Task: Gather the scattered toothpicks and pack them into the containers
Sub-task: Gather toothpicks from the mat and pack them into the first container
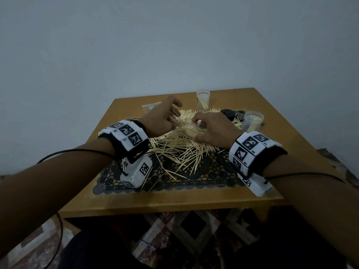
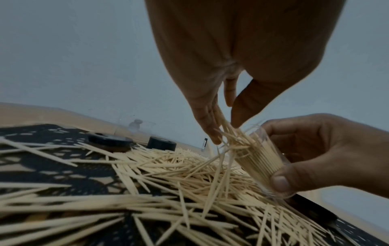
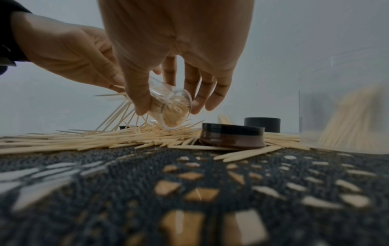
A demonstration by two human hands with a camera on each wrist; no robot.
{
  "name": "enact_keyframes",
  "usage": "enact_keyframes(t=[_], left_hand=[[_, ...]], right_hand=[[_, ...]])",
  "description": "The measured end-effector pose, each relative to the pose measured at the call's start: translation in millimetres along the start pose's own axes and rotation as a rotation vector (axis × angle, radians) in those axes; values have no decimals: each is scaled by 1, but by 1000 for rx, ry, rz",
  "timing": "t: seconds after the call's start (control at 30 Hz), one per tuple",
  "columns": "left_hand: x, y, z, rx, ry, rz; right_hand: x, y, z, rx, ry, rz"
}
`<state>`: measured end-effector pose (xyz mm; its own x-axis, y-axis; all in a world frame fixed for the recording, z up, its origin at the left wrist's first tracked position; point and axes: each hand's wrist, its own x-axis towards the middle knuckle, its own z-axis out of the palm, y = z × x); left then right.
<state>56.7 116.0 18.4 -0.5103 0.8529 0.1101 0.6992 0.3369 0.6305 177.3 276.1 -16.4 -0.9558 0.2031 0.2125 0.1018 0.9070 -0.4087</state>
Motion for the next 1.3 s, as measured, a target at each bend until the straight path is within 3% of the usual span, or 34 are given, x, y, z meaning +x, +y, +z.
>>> enact_keyframes(t=[0.3,0.47,0.63,0.77,0.87,1.0,1.17,1.23,1.3], left_hand=[[-19,11,14,-253,-45,-162],[-13,19,24,-253,-44,-197],[-18,16,20,-241,-65,-146],[-23,3,15,-19,56,-59],[-27,-1,14,151,182,-81],[-29,6,16,377,-21,-217],[-29,19,26,158,-204,-202],[-28,20,27,139,-198,-218],[-27,14,26,154,-98,-236]], right_hand=[[-1,-2,0,7,10,-20],[-2,-2,0,38,28,-65],[-1,-2,0,32,34,-62],[-1,0,1,30,41,-32],[1,1,2,22,53,-18],[3,3,5,-10,71,-27],[5,1,7,-53,73,-68],[6,1,8,-70,78,-64],[7,2,8,-84,82,-57]])
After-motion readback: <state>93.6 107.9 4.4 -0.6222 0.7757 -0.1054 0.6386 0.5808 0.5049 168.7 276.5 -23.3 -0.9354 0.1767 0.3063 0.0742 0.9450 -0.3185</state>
